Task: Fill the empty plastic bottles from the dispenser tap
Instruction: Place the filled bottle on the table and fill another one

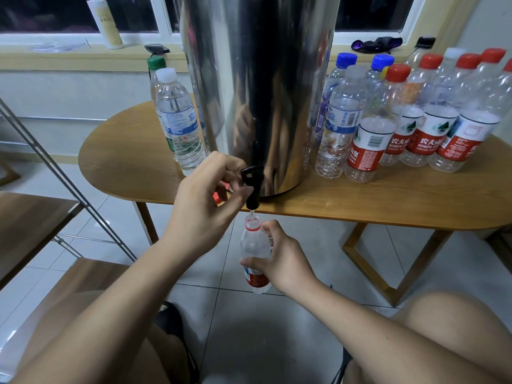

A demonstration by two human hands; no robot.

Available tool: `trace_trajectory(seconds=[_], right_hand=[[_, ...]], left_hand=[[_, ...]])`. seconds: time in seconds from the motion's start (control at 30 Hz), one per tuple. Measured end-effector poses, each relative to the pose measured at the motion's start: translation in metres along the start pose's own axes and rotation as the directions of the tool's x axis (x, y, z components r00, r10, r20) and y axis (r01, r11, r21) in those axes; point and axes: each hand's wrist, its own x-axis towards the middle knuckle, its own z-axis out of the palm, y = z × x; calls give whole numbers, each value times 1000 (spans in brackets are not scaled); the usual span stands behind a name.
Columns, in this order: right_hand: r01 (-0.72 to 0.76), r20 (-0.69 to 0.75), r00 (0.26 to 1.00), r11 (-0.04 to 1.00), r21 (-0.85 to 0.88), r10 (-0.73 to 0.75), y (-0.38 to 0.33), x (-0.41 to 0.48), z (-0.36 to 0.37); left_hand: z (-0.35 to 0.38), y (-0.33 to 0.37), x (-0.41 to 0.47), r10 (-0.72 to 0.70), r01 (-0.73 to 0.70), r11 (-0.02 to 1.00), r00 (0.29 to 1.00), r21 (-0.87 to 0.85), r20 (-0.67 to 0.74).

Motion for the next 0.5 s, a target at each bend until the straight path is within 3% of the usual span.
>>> trace_trajectory(seconds=[0.5], right_hand=[[4, 6, 1000, 1000, 4, -4, 0, 0, 0]], left_hand=[[0, 0, 0, -7, 7, 1000, 1000, -3, 4]])
